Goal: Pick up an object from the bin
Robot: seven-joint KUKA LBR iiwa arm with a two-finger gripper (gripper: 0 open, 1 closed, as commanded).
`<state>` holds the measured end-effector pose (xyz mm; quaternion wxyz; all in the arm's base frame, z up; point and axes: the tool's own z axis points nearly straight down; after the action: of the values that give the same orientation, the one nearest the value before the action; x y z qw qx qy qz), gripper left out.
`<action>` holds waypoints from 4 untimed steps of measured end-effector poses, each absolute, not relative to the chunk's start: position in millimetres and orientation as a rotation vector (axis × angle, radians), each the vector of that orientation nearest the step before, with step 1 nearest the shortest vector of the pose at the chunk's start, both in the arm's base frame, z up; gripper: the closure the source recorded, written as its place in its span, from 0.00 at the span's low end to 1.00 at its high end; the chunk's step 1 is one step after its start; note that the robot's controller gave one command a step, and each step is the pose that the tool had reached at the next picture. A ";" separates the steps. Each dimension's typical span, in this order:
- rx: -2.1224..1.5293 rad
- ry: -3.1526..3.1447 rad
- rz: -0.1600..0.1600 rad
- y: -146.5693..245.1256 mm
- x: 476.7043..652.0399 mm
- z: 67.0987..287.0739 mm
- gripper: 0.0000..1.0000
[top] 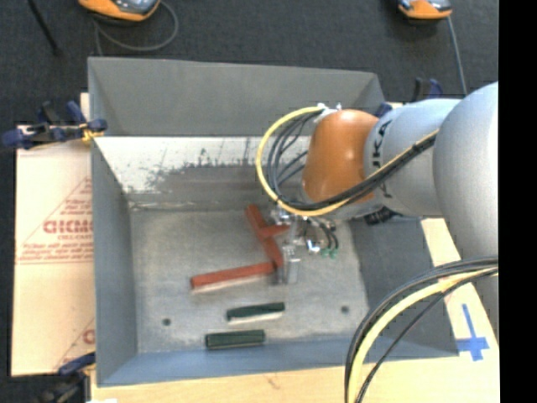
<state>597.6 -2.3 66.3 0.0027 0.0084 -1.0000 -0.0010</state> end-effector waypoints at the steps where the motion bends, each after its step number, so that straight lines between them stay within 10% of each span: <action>1: 0.030 -3.145 0.002 -3.6 601.9 74.6 1.00; 2: 0.031 -3.148 0.001 -3.2 601.3 72.0 0.00; 3: 0.033 -3.146 0.002 -3.2 601.7 74.3 1.00; 4: 0.033 -3.148 0.002 -3.4 601.4 72.0 0.00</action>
Offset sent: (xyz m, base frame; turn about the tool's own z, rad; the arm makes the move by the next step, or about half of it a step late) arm 0.0000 0.0000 0.0000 0.0000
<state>601.4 -3.4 72.0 -0.0033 0.0105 -0.9999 0.0008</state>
